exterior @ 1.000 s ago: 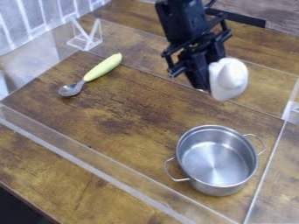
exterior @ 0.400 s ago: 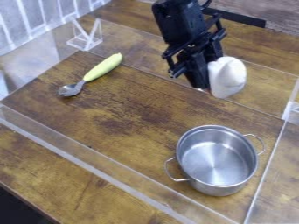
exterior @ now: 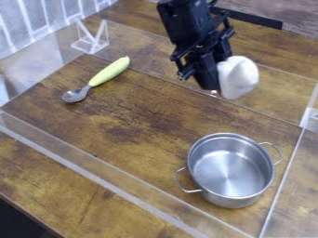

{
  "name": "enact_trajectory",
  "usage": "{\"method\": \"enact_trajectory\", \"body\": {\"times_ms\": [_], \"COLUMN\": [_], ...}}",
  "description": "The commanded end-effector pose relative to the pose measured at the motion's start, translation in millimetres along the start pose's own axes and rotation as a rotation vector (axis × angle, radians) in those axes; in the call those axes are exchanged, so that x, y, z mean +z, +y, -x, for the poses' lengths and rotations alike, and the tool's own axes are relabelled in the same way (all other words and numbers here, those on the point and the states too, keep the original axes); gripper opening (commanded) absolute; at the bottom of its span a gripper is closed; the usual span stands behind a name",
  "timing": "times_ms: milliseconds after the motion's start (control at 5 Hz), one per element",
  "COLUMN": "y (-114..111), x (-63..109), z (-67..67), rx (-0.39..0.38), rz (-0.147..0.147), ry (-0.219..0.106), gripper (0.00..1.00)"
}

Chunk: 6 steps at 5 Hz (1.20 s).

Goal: Remove the mushroom from the silver pot and put it on the table

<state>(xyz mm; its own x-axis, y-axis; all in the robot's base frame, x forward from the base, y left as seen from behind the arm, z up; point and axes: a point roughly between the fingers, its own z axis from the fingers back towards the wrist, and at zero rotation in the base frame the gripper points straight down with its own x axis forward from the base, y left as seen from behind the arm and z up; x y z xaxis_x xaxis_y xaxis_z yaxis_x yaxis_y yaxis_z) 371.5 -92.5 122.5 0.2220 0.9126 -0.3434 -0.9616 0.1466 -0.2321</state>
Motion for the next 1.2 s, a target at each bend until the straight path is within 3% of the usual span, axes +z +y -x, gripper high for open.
{"method": "enact_trajectory", "body": {"times_ms": [0,400,800,1000], "y": [-4.3,34.6,63.5,66.9], "x": [11.4,25.5,26.2,20.1], "z": [10.9,-27.8,-75.6,-85.5], "rx": [-0.029,0.084,0.182,0.243], "rz": [0.06,0.121,0.179,0.201], "ry": [-0.016,-0.087,-0.159,-0.188], "gripper": [0.0,0.0,0.0,0.0]}}
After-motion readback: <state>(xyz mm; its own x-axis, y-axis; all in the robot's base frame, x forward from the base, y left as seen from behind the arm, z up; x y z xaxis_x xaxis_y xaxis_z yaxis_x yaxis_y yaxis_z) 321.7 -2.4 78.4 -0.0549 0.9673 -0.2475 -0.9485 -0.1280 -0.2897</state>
